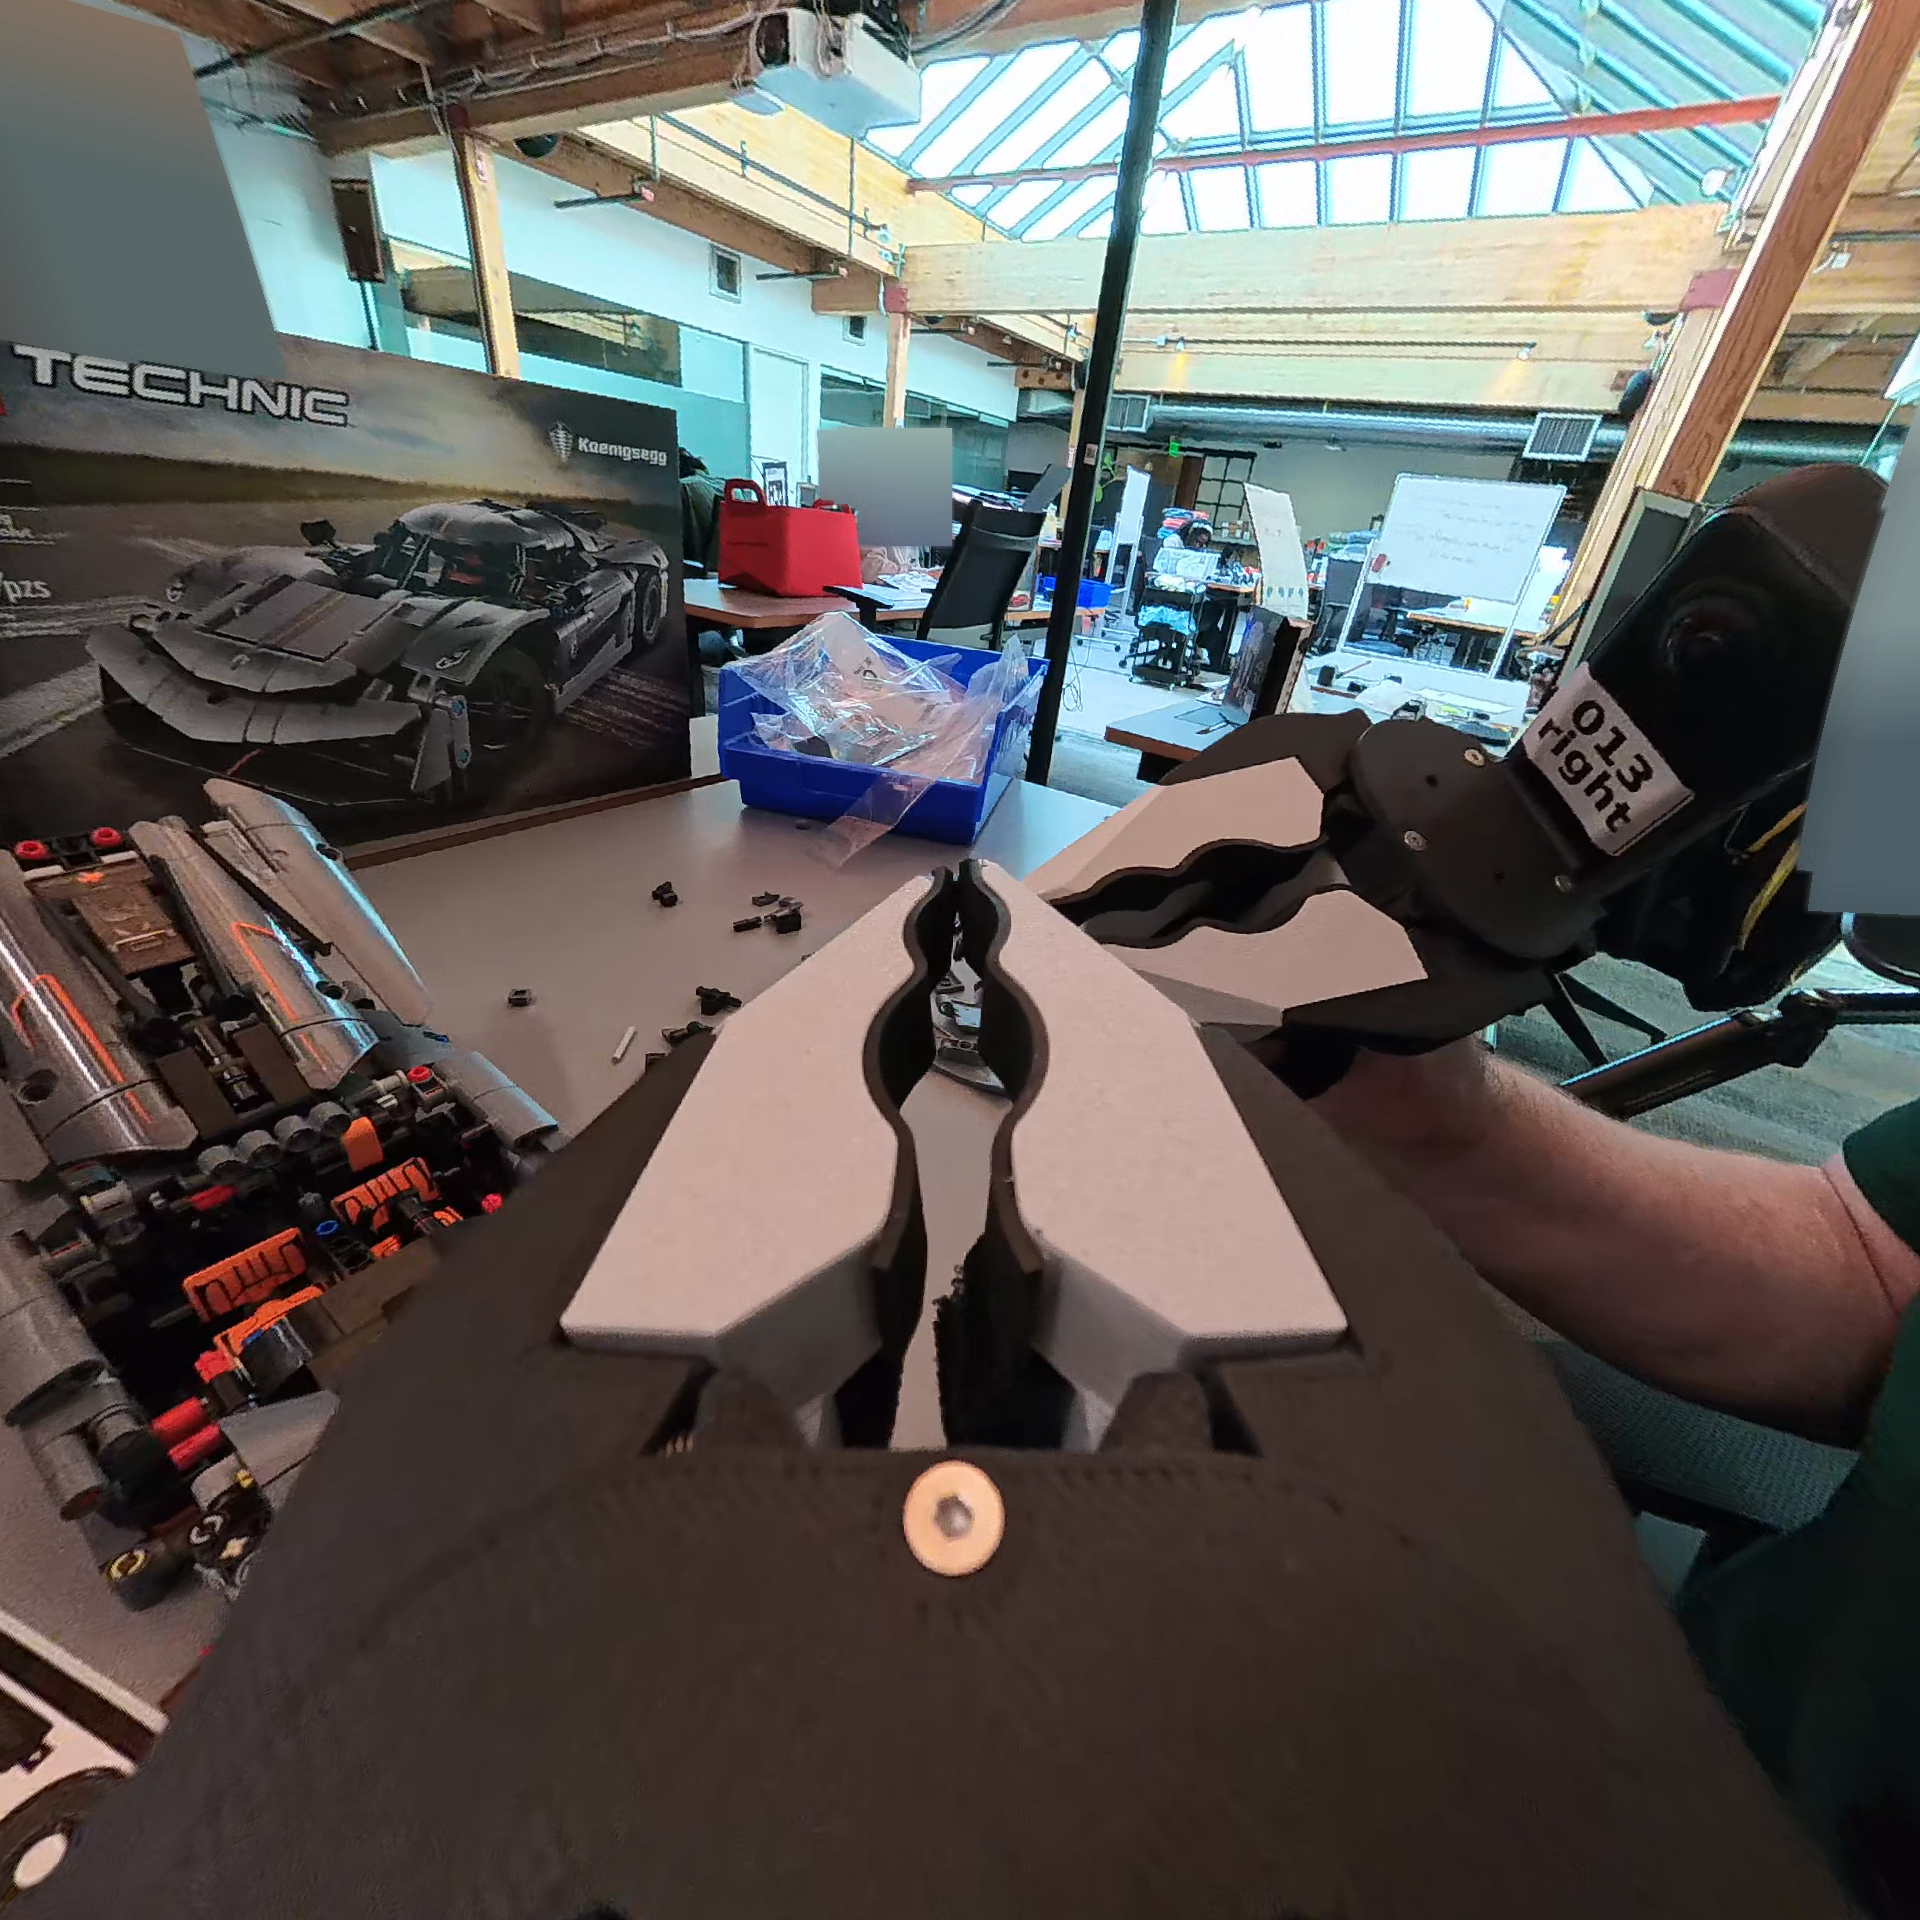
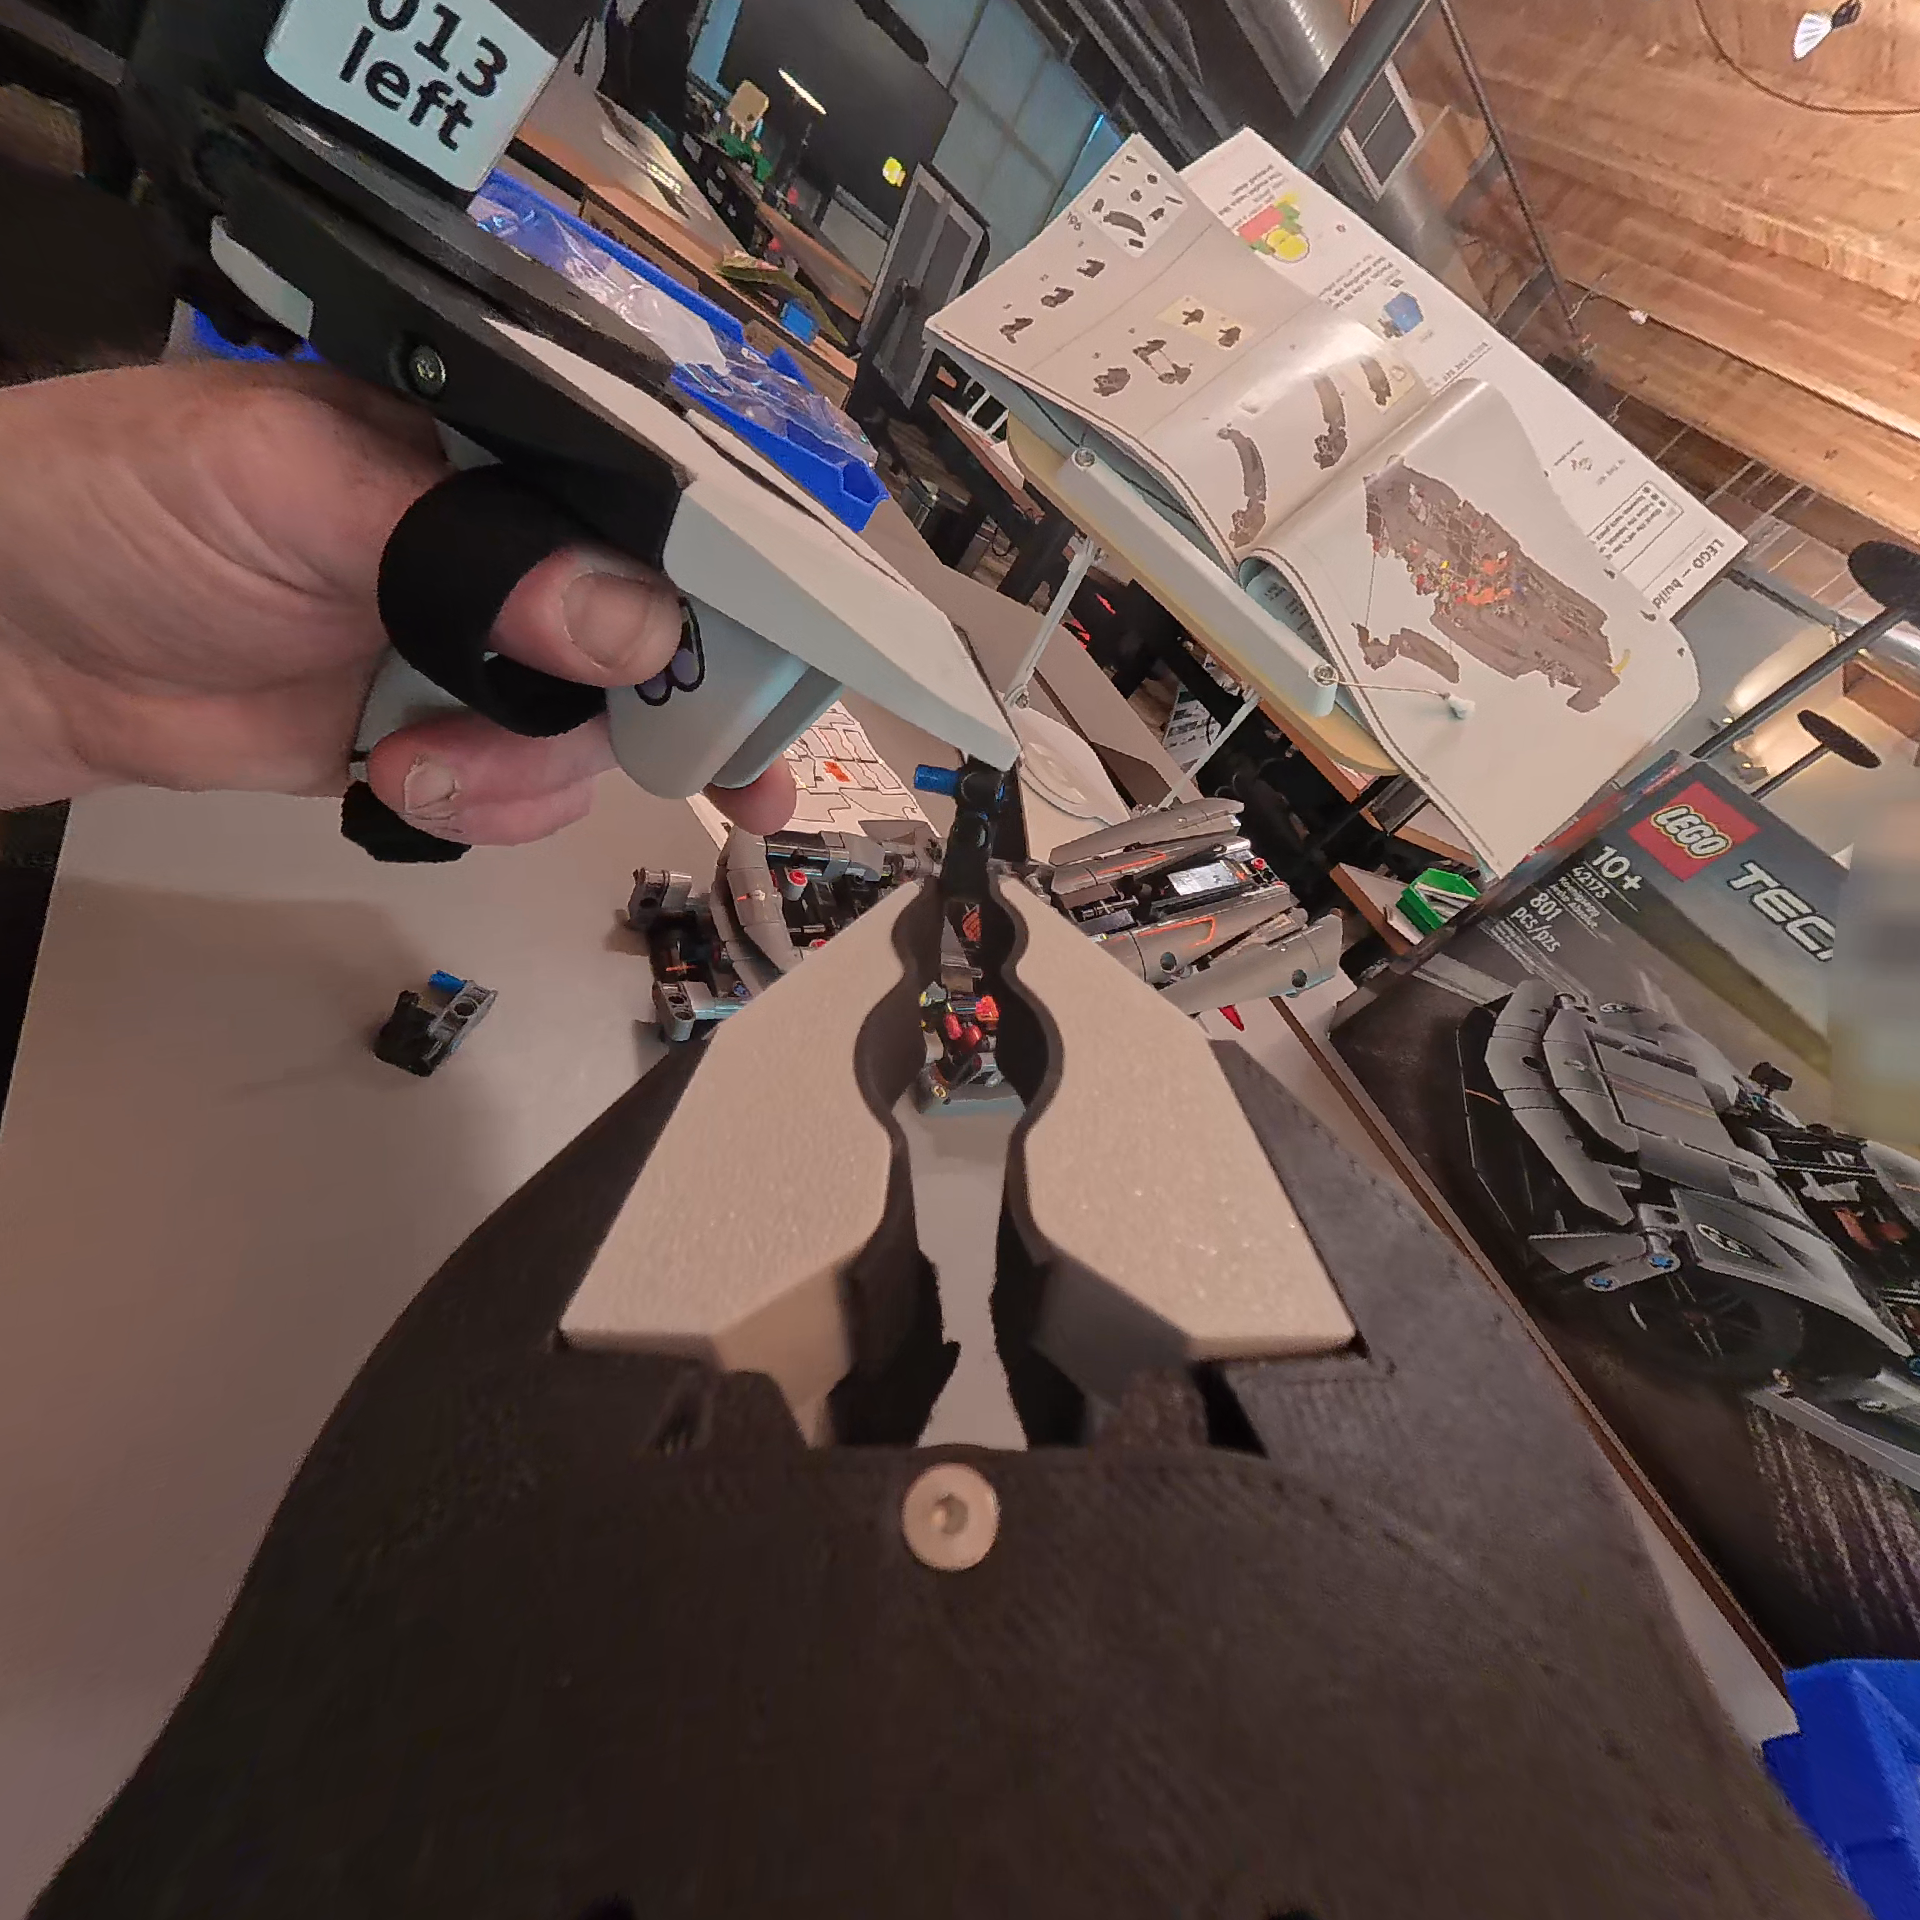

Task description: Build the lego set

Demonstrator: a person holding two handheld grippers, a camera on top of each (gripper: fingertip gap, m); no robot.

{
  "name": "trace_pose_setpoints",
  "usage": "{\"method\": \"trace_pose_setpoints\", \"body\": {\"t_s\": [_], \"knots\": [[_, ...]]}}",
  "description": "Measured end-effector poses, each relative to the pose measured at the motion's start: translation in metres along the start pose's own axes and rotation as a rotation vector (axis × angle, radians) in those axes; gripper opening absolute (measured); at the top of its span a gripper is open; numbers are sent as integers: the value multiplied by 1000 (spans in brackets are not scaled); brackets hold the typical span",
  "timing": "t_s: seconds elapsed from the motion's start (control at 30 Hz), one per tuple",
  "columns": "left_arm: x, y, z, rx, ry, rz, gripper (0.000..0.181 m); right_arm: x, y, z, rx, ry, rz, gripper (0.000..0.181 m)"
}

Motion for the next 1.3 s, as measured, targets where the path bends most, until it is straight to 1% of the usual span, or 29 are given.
{"method": "trace_pose_setpoints", "body": {"t_s": [0.17,0.2,0.27,0.4,0.43,0.47,0.5,0.63,0.93,1.2,1.3], "knots": [[4,0,1,24,-15,57,0,3,-1,0,16,13,-15,4],[4,0,1,28,-19,67,5,3,-1,-1,12,13,-22,5],[3,-2,1,31,-33,53,8,4,-2,-1,15,15,-30,5],[4,0,-2,-9,-47,16,14,2,-1,1,6,-13,-39,5],[5,1,-2,-12,-44,15,14,1,-1,1,1,-25,-41,5],[6,1,-2,-12,-37,19,7,0,-1,2,-2,-37,-44,5],[6,1,-2,-12,-35,17,5,-1,0,2,-6,-47,-48,5],[8,3,-2,6,-59,21,5,-1,-1,3,-19,-72,-82,4],[13,4,-8,46,-147,81,5,-5,0,5,-82,-131,-152,5],[12,2,-8,49,-145,66,5,-4,0,5,-60,-113,-129,5],[10,2,-8,31,-113,90,4,-2,3,2,-44,-78,-98,5]]}}
Point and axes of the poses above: each gripper's, where its closed fingertips meet, y out along the fingers, z out of its top, x = y × z across the jaws, the point moved 9 cm from there along -y, back along the fingers, and after that the axes turned 13 degrees about z, right-handed, at the moved point
